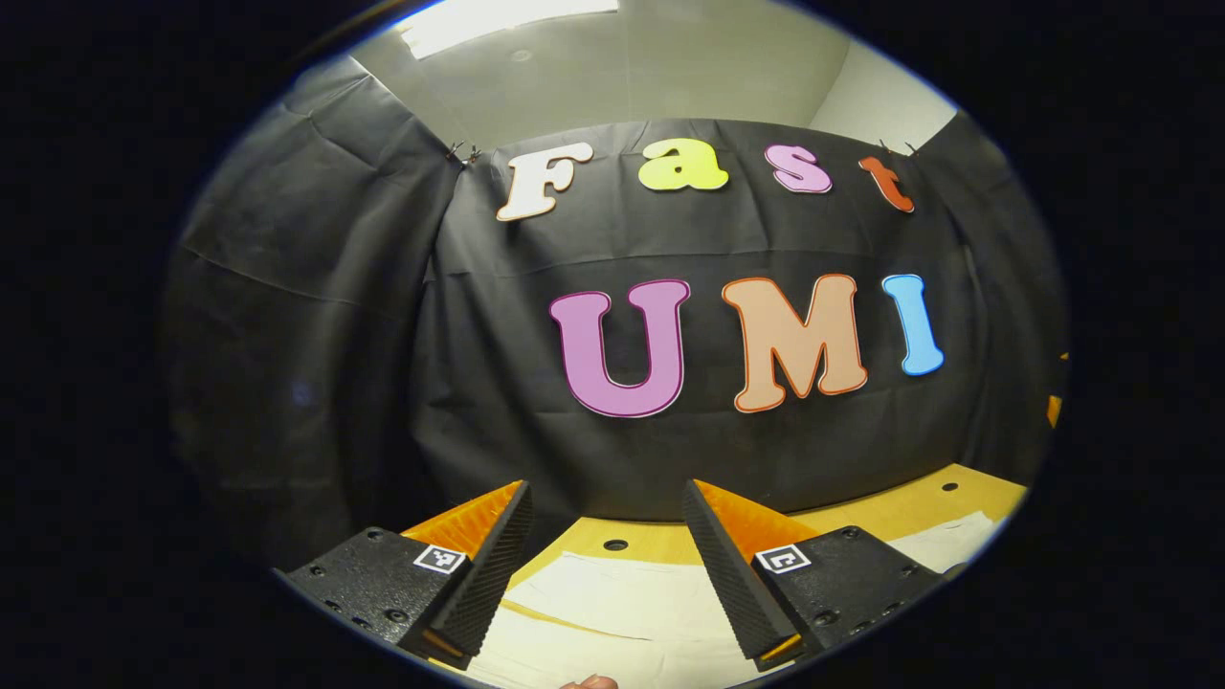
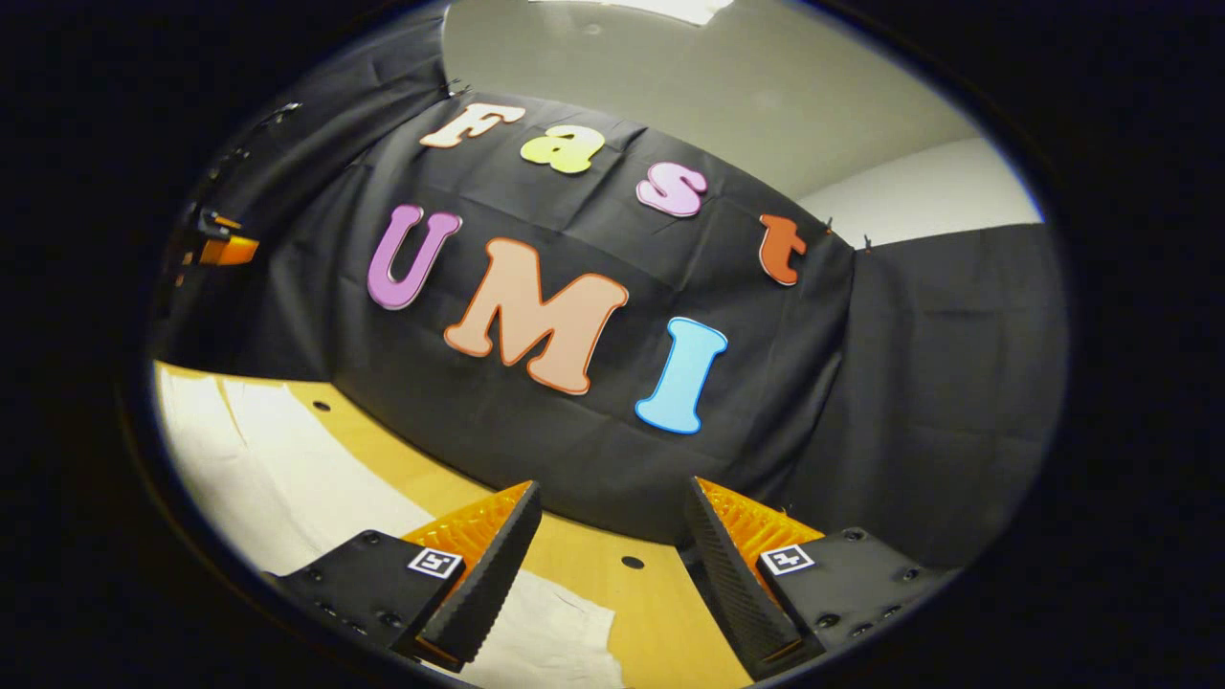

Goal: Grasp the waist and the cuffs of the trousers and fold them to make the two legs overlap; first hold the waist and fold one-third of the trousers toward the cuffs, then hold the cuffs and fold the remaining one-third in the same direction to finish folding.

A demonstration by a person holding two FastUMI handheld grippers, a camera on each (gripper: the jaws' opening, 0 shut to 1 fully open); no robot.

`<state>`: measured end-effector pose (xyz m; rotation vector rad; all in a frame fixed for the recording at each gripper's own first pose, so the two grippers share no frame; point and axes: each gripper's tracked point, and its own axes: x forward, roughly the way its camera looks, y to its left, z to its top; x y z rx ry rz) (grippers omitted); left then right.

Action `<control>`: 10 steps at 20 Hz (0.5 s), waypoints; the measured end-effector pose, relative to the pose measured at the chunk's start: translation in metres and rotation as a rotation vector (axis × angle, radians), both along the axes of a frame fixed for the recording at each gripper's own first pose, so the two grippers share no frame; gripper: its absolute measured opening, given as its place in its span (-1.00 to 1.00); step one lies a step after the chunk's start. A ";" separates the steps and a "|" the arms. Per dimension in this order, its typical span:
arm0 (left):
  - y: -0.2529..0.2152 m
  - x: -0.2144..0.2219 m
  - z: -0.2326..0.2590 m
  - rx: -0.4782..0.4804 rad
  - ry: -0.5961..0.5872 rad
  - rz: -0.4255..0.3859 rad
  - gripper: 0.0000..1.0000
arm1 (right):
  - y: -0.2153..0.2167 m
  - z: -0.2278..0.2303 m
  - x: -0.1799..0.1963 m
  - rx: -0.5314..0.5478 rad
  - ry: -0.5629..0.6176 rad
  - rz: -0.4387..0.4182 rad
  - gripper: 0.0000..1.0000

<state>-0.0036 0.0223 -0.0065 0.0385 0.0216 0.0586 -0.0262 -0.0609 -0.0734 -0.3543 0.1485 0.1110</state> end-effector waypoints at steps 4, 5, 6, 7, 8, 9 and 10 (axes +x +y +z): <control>0.002 0.001 0.001 0.017 -0.001 0.004 0.86 | -0.005 -0.027 -0.017 -0.172 0.063 0.092 0.97; 0.002 0.002 0.000 0.019 0.002 0.006 0.85 | -0.005 -0.033 -0.020 -0.211 0.081 0.126 0.94; 0.003 0.002 -0.001 0.017 0.003 0.008 0.86 | -0.004 -0.045 -0.030 -0.248 0.098 0.157 0.94; 0.003 0.003 -0.002 0.016 0.004 0.011 0.87 | -0.002 -0.056 -0.038 -0.283 0.116 0.185 0.94; 0.003 0.002 -0.002 0.017 0.006 0.014 0.87 | -0.001 -0.065 -0.048 -0.314 0.134 0.215 0.97; 0.003 0.002 -0.004 0.019 0.011 0.015 0.87 | 0.001 -0.075 -0.056 -0.345 0.152 0.247 0.94; 0.004 0.000 -0.008 0.023 0.014 0.017 0.85 | 0.003 -0.089 -0.065 -0.378 0.173 0.283 0.94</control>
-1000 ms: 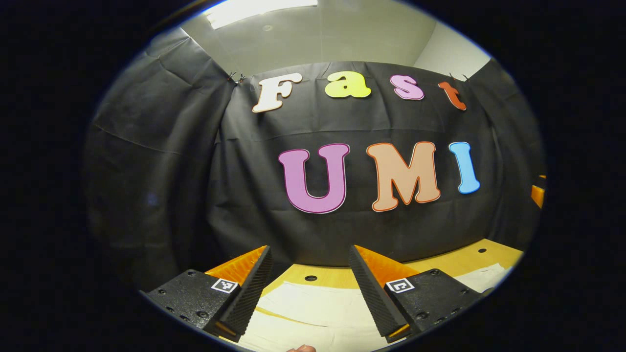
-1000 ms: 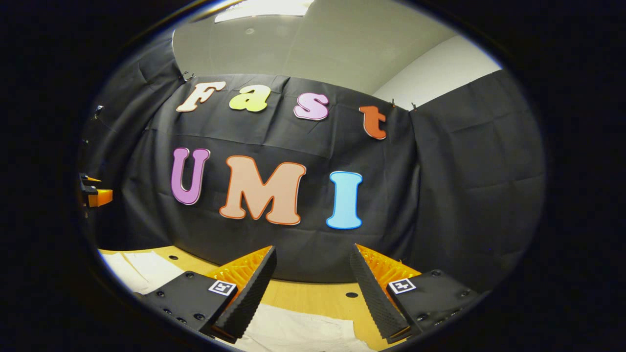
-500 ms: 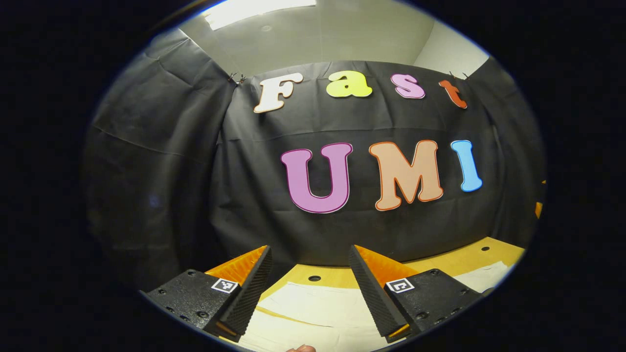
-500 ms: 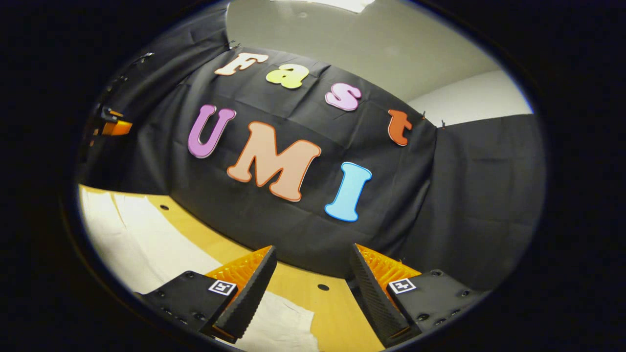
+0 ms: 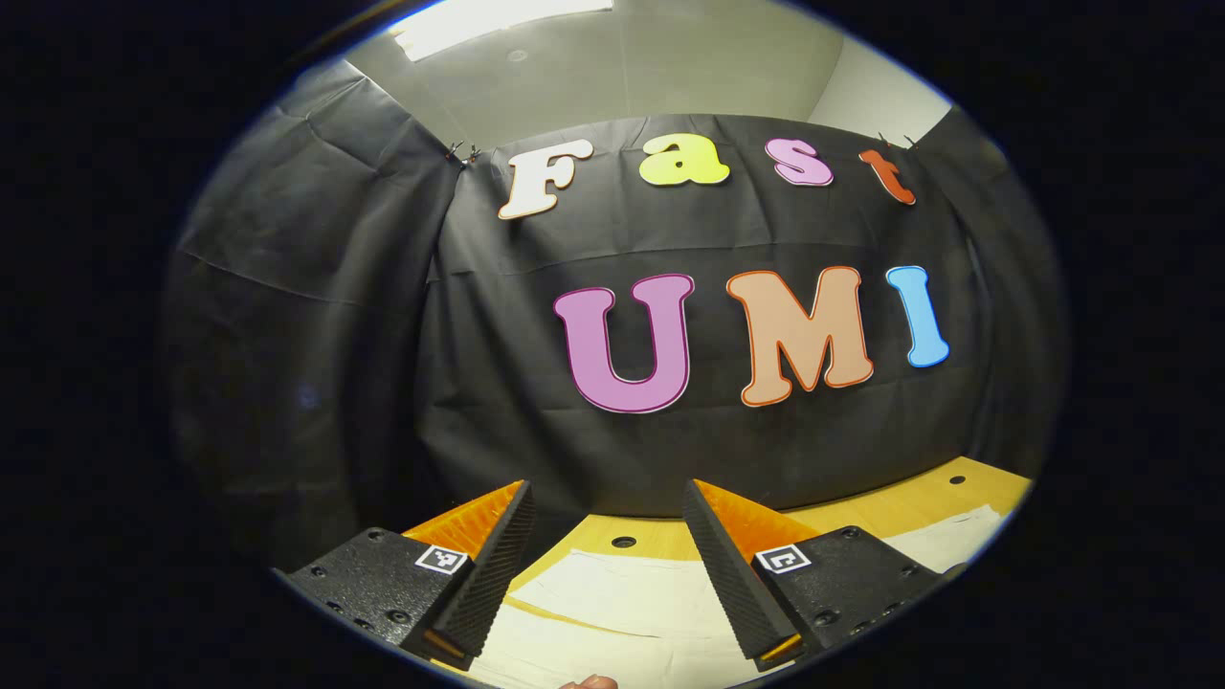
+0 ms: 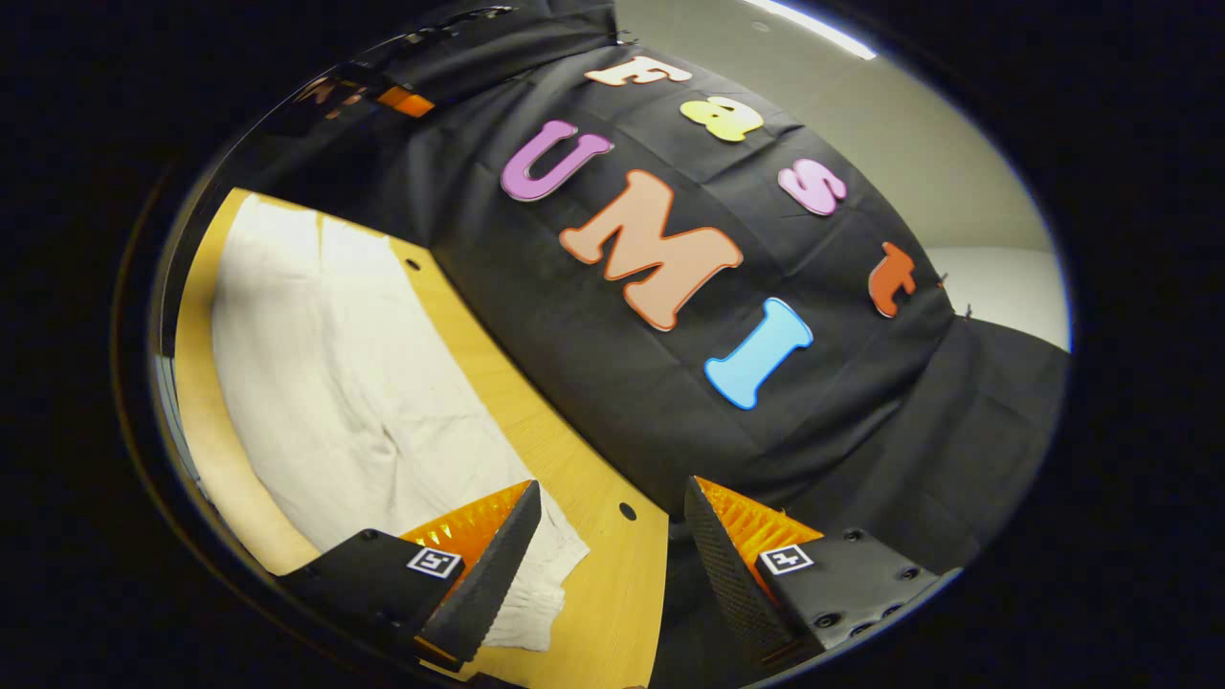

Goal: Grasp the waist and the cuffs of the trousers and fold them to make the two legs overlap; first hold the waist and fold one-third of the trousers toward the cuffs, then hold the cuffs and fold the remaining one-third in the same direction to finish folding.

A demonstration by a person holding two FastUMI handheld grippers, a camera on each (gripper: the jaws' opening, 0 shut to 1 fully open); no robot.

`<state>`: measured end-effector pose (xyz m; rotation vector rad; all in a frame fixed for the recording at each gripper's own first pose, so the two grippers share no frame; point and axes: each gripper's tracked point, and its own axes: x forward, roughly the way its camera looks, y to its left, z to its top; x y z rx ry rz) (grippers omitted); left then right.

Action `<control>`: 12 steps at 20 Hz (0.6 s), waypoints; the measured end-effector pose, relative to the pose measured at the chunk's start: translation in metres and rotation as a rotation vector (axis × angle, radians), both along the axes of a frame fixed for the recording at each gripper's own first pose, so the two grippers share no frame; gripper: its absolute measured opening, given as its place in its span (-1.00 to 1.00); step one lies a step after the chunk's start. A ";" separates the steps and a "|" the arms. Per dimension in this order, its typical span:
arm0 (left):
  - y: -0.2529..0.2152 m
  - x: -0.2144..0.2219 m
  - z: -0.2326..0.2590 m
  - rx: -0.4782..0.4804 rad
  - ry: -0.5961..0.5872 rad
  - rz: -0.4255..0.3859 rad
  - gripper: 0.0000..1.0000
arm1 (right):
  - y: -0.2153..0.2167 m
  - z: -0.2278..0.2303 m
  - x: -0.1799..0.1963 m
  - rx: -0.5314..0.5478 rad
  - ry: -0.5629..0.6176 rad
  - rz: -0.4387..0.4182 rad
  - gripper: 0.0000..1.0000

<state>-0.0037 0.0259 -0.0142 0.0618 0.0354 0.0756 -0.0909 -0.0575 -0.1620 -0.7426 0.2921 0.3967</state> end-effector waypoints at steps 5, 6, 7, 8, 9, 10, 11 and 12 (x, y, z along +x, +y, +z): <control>0.002 0.000 -0.003 0.017 0.011 0.013 0.85 | 0.005 -0.061 -0.040 -0.140 0.148 0.168 0.94; 0.003 0.000 -0.004 0.020 0.014 0.018 0.85 | 0.002 -0.074 -0.048 -0.163 0.183 0.189 0.94; 0.003 -0.001 -0.005 0.023 0.019 0.023 0.85 | -0.002 -0.085 -0.056 -0.182 0.219 0.207 0.95; 0.004 -0.001 -0.006 0.025 0.022 0.028 0.86 | -0.004 -0.097 -0.066 -0.201 0.256 0.224 0.94; 0.005 -0.002 -0.006 0.029 0.023 0.032 0.86 | -0.006 -0.107 -0.073 -0.218 0.287 0.242 0.95; 0.006 -0.002 -0.007 0.036 0.024 0.039 0.87 | -0.006 -0.118 -0.078 -0.238 0.318 0.258 0.95; 0.006 -0.001 -0.008 0.043 0.026 0.042 0.86 | -0.008 -0.127 -0.084 -0.261 0.343 0.276 0.95; 0.006 -0.002 -0.010 0.049 0.030 0.046 0.86 | -0.012 -0.133 -0.092 -0.288 0.363 0.290 0.94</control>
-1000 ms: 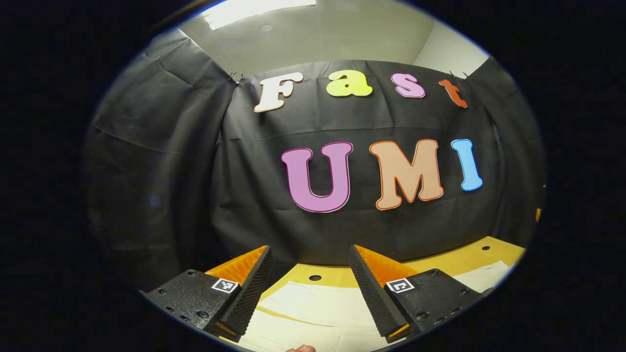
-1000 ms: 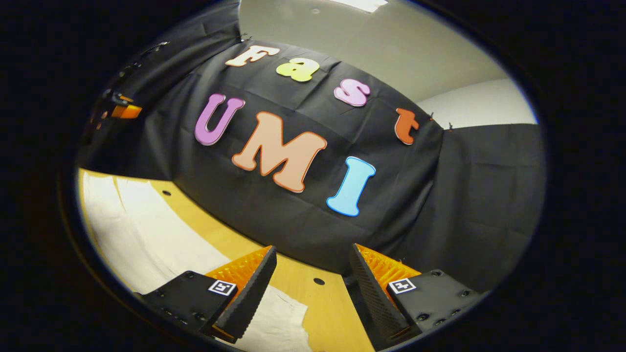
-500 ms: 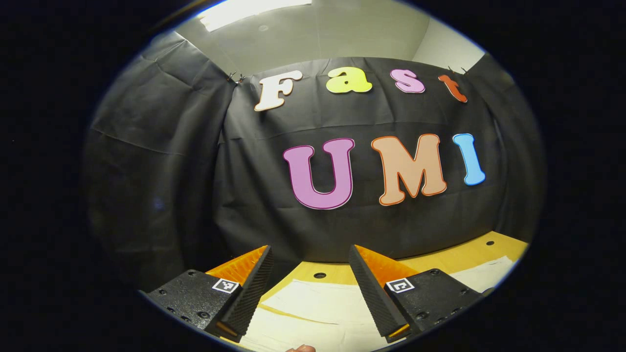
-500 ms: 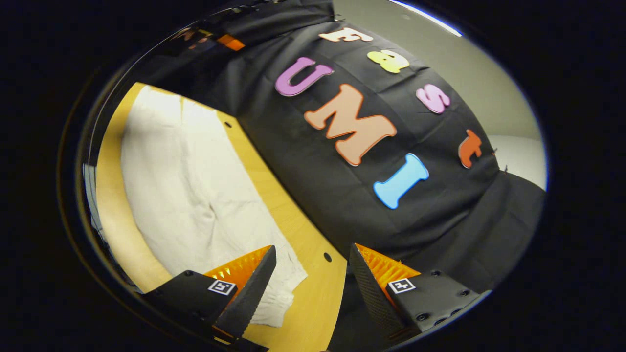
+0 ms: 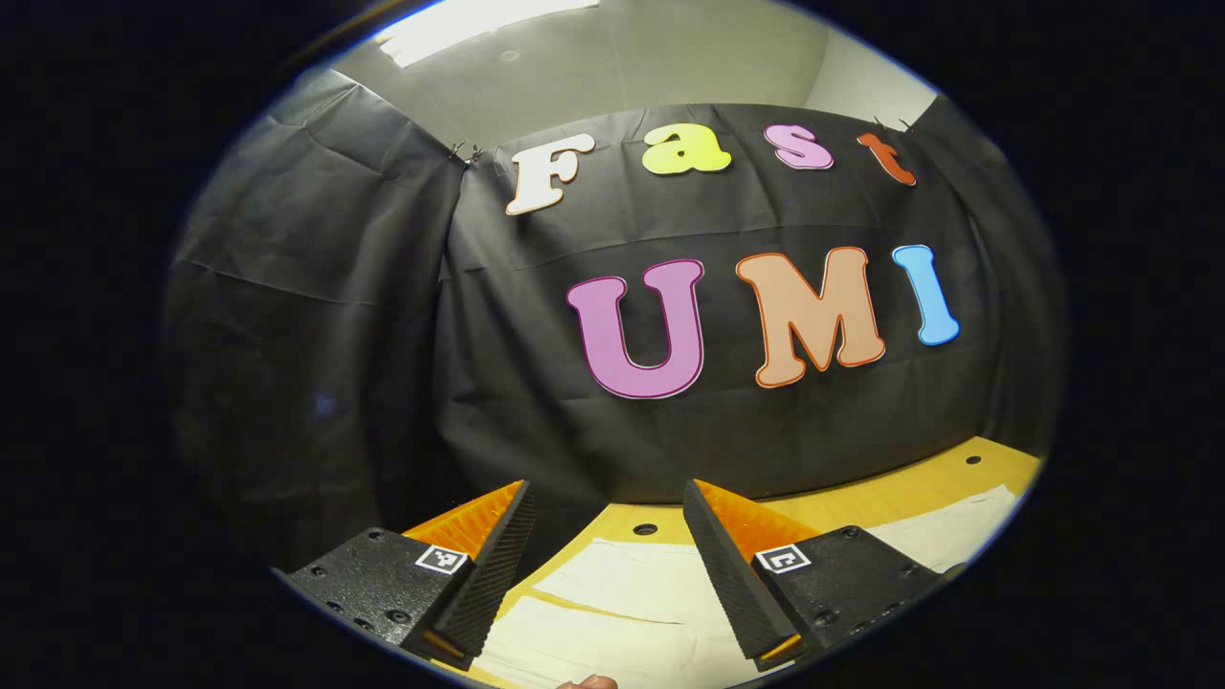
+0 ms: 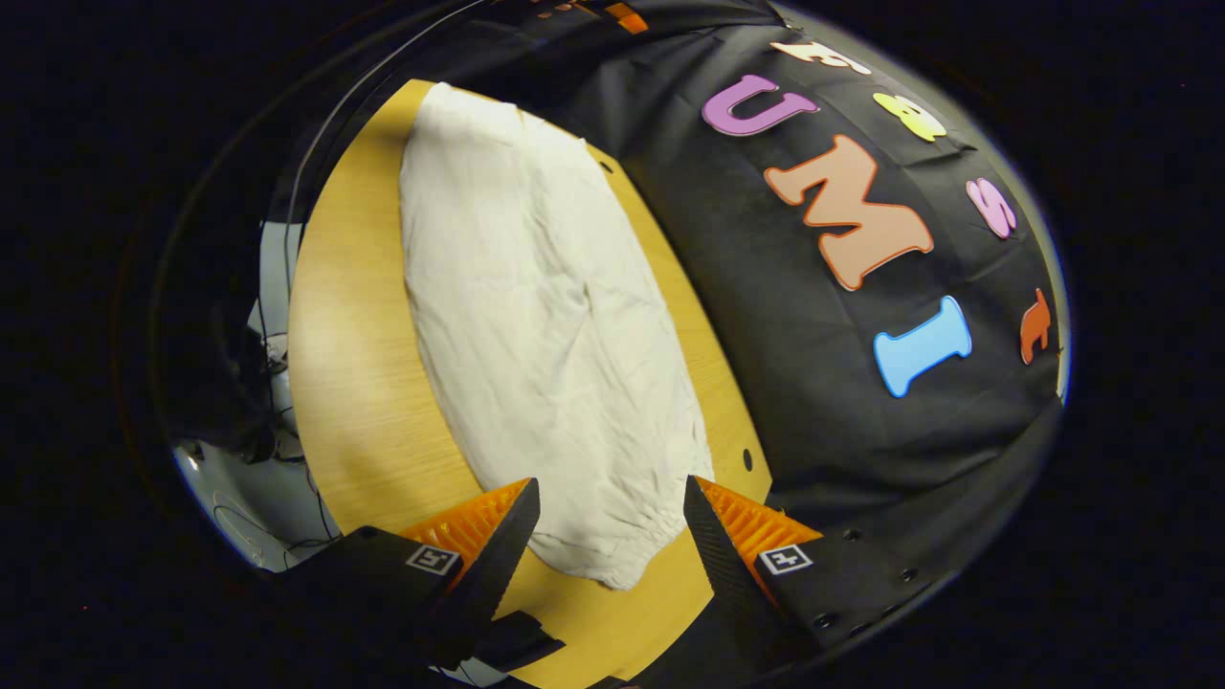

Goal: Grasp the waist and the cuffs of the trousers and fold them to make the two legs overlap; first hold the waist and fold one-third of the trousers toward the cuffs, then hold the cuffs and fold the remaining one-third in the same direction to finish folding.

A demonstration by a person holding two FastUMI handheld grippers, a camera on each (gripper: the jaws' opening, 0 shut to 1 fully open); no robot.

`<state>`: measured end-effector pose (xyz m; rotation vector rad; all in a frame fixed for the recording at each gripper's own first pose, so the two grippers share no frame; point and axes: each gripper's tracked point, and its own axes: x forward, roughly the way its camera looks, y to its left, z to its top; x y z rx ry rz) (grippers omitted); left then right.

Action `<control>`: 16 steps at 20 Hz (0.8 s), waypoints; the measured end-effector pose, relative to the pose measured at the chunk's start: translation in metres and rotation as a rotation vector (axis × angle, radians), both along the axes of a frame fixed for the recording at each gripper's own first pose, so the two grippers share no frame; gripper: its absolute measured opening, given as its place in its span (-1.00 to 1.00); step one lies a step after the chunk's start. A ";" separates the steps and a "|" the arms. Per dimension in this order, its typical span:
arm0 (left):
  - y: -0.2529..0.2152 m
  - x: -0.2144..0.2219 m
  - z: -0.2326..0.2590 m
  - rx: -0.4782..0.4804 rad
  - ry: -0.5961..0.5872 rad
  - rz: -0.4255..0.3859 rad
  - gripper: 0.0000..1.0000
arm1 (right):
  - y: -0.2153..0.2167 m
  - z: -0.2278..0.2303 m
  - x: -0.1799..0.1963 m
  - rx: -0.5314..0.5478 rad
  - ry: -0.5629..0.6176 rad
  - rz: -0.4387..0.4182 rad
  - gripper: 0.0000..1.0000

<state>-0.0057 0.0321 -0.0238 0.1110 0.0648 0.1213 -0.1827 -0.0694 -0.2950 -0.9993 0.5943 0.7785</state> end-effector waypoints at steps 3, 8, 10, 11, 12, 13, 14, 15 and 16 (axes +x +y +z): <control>0.002 0.000 -0.003 0.010 0.006 0.010 0.86 | -0.014 -0.024 -0.015 -0.066 0.049 0.023 0.94; 0.004 -0.002 -0.009 0.024 0.010 0.020 0.86 | -0.014 -0.046 -0.024 -0.130 0.063 0.068 1.00; 0.005 -0.003 -0.009 0.035 0.012 0.020 0.86 | -0.012 -0.047 -0.021 -0.140 0.042 0.097 0.91; 0.004 -0.003 -0.010 0.038 0.014 0.020 0.86 | -0.011 -0.049 -0.017 -0.144 0.036 0.102 0.90; 0.004 -0.004 -0.009 0.040 0.015 0.021 0.86 | -0.009 -0.052 -0.012 -0.145 0.036 0.106 0.89; 0.005 -0.004 -0.009 0.041 0.017 0.022 0.86 | -0.008 -0.056 -0.004 -0.147 0.033 0.106 0.89; 0.005 -0.003 -0.011 0.045 0.019 0.025 0.85 | -0.007 -0.057 0.000 -0.148 0.030 0.110 0.87; 0.006 -0.003 -0.013 0.048 0.022 0.028 0.85 | -0.005 -0.058 0.003 -0.150 0.025 0.112 0.84; 0.006 -0.003 -0.013 0.049 0.027 0.031 0.86 | -0.004 -0.061 0.009 -0.153 0.020 0.115 0.83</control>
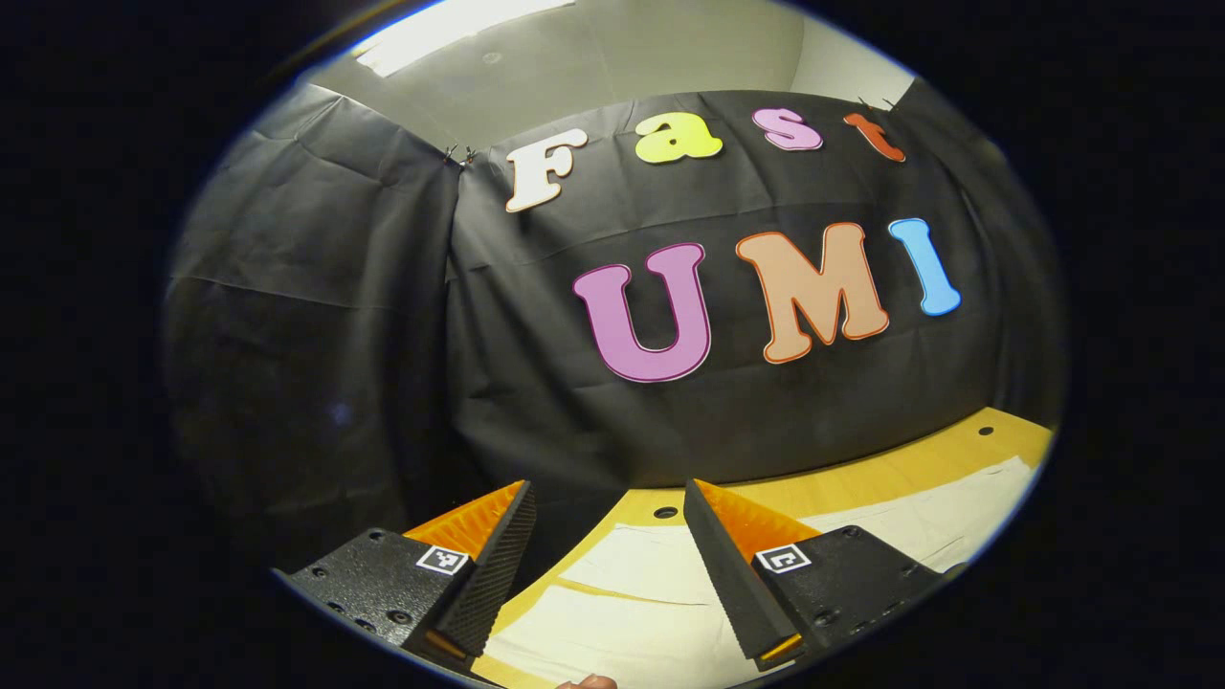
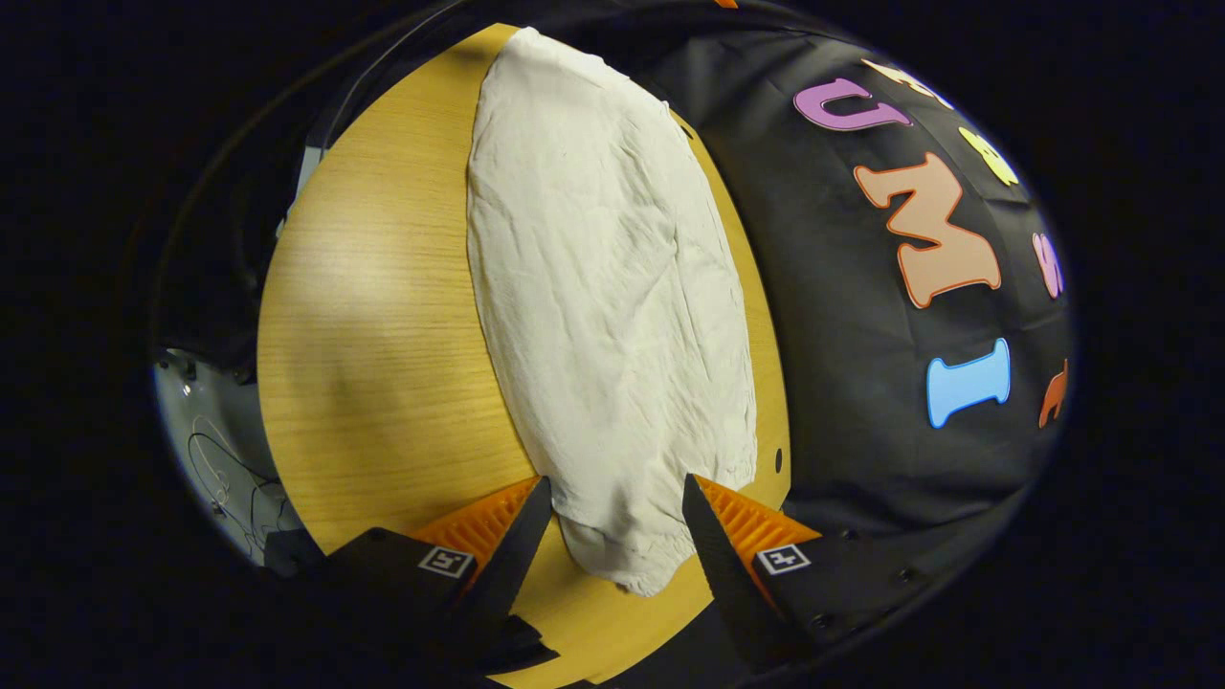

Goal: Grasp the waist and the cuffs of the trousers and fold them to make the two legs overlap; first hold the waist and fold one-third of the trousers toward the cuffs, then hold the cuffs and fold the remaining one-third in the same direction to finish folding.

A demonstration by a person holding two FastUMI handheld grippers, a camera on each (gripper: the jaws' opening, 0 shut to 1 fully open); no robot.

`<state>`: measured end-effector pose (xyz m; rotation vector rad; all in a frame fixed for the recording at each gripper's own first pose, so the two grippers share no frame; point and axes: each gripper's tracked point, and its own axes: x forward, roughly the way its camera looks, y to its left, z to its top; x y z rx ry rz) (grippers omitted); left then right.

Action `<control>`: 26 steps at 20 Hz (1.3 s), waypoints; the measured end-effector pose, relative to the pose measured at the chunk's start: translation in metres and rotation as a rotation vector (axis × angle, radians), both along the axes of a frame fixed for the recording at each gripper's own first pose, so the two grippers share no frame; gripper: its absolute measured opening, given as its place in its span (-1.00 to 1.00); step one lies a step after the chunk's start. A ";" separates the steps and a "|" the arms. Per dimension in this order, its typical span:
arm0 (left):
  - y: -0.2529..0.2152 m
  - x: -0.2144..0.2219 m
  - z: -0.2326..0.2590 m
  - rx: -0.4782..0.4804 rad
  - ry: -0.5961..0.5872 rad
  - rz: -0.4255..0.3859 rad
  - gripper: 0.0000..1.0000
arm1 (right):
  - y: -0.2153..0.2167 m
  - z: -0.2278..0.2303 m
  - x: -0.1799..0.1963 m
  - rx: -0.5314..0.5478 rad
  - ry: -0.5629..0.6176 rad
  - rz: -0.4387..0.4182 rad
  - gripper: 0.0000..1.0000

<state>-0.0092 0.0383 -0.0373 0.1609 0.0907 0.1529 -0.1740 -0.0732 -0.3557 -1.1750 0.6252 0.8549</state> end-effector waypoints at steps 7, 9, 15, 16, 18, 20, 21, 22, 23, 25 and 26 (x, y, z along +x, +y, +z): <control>0.003 0.001 -0.010 0.020 0.037 0.002 0.85 | 0.011 -0.025 0.009 -0.038 0.014 -0.010 -0.05; 0.004 0.001 -0.014 0.038 0.048 -0.002 0.84 | 0.011 -0.026 0.007 -0.068 0.002 0.016 -0.58; 0.021 -0.010 -0.054 0.264 0.122 -0.083 0.89 | 0.011 -0.029 0.011 -0.037 0.001 -0.068 -0.78; 0.022 -0.016 -0.061 0.317 0.145 -0.109 0.92 | 0.013 -0.028 0.011 -0.051 -0.017 -0.044 -0.78; 0.023 -0.023 -0.079 0.389 0.193 -0.167 0.92 | 0.013 -0.027 0.011 -0.066 -0.046 -0.020 -0.77; 0.026 -0.036 -0.105 0.450 0.248 -0.216 0.92 | 0.012 -0.029 0.013 -0.058 -0.050 -0.041 -0.84; 0.028 -0.041 -0.116 0.487 0.275 -0.240 0.92 | 0.012 -0.029 0.012 -0.055 -0.049 -0.052 -0.84; 0.031 -0.047 -0.127 0.522 0.305 -0.262 0.92 | 0.012 -0.029 0.012 -0.054 -0.051 -0.054 -0.78; 0.032 -0.052 -0.138 0.551 0.329 -0.289 0.92 | 0.013 -0.029 0.013 -0.057 -0.055 -0.050 -0.84; 0.036 -0.060 -0.160 0.600 0.382 -0.342 0.92 | 0.014 -0.027 0.012 -0.066 -0.065 -0.042 -0.79; 0.038 -0.064 -0.170 0.620 0.412 -0.367 0.93 | 0.013 -0.028 0.012 -0.067 -0.069 -0.045 -0.82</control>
